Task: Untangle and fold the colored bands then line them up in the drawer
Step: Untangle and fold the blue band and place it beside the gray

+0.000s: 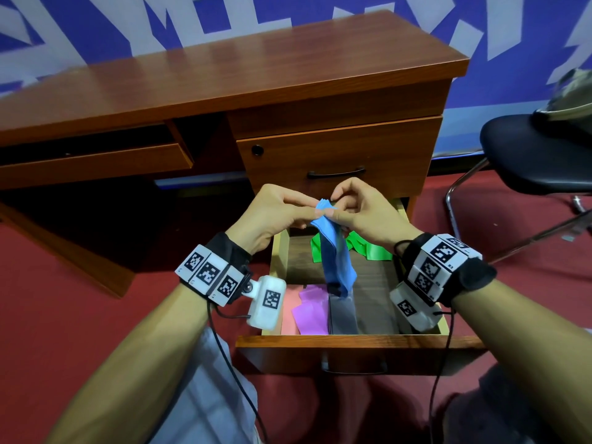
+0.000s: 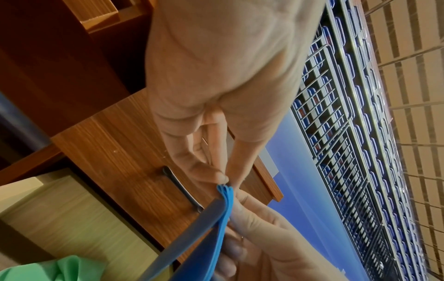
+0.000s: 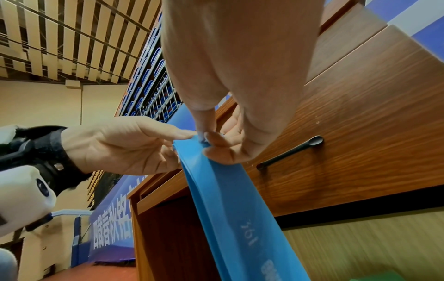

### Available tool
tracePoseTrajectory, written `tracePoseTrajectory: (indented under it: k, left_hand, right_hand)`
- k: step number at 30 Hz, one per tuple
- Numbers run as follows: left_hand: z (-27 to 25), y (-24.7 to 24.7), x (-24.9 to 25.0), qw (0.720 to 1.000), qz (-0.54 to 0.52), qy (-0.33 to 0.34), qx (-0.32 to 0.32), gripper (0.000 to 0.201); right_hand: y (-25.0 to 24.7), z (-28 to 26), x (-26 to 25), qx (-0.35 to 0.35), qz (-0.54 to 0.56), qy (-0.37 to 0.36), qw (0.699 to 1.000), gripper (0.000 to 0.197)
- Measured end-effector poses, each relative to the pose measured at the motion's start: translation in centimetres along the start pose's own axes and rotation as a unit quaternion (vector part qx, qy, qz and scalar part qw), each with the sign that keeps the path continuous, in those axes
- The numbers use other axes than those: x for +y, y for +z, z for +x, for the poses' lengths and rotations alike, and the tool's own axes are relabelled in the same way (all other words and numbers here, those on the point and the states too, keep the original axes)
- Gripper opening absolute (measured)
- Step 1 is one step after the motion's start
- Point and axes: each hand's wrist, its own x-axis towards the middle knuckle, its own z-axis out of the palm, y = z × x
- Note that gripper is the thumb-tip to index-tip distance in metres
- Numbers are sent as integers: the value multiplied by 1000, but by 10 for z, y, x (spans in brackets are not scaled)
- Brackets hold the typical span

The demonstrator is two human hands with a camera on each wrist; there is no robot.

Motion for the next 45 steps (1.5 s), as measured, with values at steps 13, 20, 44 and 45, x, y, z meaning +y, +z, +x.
tracePoseTrajectory:
  k: [13,20,44,45]
  left_hand:
    - [9,-8,-4,997,-46,48,-37,62]
    - [5,25,-13,983,-34,101,-150,29]
    - [15,31,-69,930,-229,-186,-218,73]
    - [14,28,-67,923,-262,-199,-201,56]
  right_hand:
    - [5,2,-17,-14,81,-29,996,9]
    - [2,9,-51,5,187,-53,981,5]
    - [-61,11,-69,221,386,-25,895,9]
    - [-62,11,-70,223,385,-25,895,8]
